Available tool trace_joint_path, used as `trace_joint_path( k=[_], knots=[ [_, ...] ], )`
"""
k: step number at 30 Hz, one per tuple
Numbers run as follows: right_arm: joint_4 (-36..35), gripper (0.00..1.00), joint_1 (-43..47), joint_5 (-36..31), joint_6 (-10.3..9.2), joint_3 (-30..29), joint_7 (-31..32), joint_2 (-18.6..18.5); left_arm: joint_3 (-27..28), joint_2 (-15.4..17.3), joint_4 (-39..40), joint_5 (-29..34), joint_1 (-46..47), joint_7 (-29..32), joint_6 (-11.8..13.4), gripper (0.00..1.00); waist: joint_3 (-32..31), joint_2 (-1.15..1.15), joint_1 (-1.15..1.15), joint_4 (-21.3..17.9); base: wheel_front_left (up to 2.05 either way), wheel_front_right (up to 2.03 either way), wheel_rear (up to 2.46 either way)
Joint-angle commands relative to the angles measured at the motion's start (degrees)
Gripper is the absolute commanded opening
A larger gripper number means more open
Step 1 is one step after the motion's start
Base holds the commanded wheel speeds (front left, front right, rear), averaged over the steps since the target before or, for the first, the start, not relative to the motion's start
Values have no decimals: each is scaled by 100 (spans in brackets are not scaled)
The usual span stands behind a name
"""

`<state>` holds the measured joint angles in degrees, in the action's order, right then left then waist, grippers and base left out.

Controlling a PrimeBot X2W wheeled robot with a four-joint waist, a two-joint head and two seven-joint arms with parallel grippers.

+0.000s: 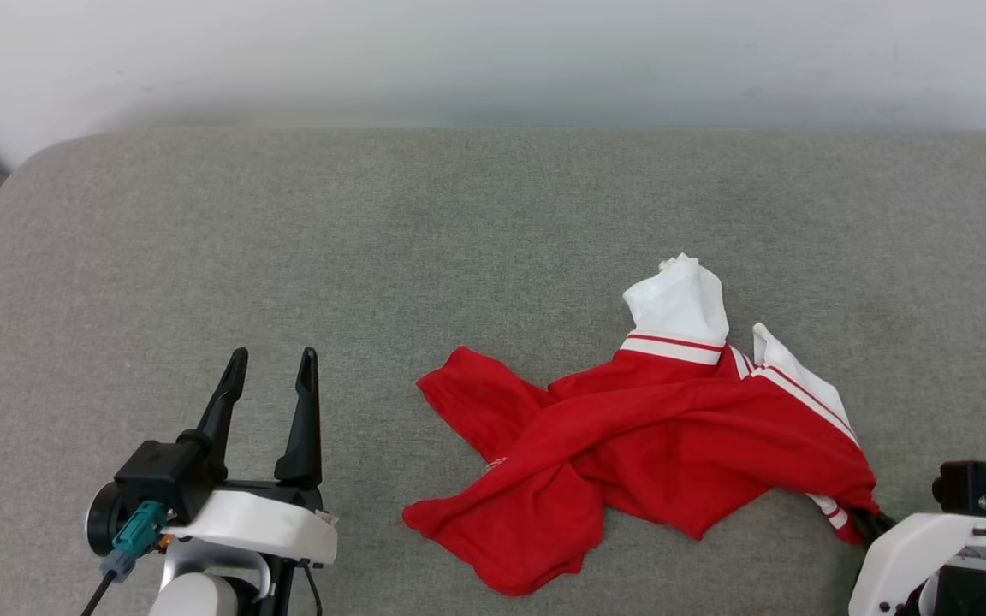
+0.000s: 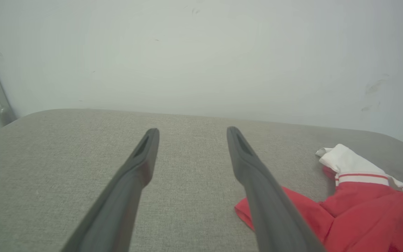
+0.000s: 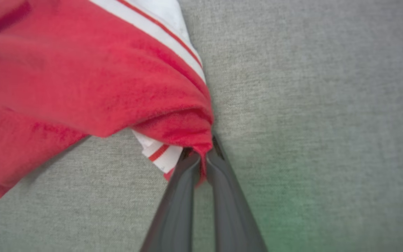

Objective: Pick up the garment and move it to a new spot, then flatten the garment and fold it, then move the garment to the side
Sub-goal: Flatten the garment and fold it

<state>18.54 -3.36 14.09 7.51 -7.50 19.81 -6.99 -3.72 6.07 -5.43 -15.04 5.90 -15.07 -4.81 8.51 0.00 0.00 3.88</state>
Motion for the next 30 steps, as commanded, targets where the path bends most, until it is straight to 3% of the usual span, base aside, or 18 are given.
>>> trace_joint_path(
  k=[1,2,3,4,11,16,21,24,30],
  knots=[
    [228,9,301,-33,-4,50,76,91,19,14,-1,25,-57,-14,10,100,-3,0,0,-27,0,0,0],
    [277,47,352,-30,-4,41,-5,134,36,25,1,27,-71,-14,20,100,-15,0,0,-52,0,0,0],
    [290,94,365,-5,-4,9,-126,176,45,33,-2,20,-80,-14,24,100,-27,0,0,-72,0,0,0],
    [264,100,350,-12,-4,1,-275,201,50,51,-9,28,-92,-14,19,100,-46,0,0,-94,0,0,0],
    [-412,100,280,-106,-3,-118,-1566,347,49,119,-87,36,-194,-14,30,100,-296,0,0,-169,0,0,0],
    [-1041,100,525,-104,-3,-156,-1889,397,59,149,-86,26,-327,5,89,100,-526,0,0,-180,0,0,0],
    [-1543,100,708,-23,-3,-154,-1447,414,85,162,2,-10,-451,32,162,100,-630,0,0,-213,0,0,0],
    [-1659,100,585,70,-3,30,-790,399,75,158,71,-12,-487,57,205,100,-628,0,0,-232,0,0,0],
    [-1731,100,5,345,-3,941,879,-170,-18,157,180,3,-332,95,194,100,-453,0,0,-141,0,0,0]
  ],
)
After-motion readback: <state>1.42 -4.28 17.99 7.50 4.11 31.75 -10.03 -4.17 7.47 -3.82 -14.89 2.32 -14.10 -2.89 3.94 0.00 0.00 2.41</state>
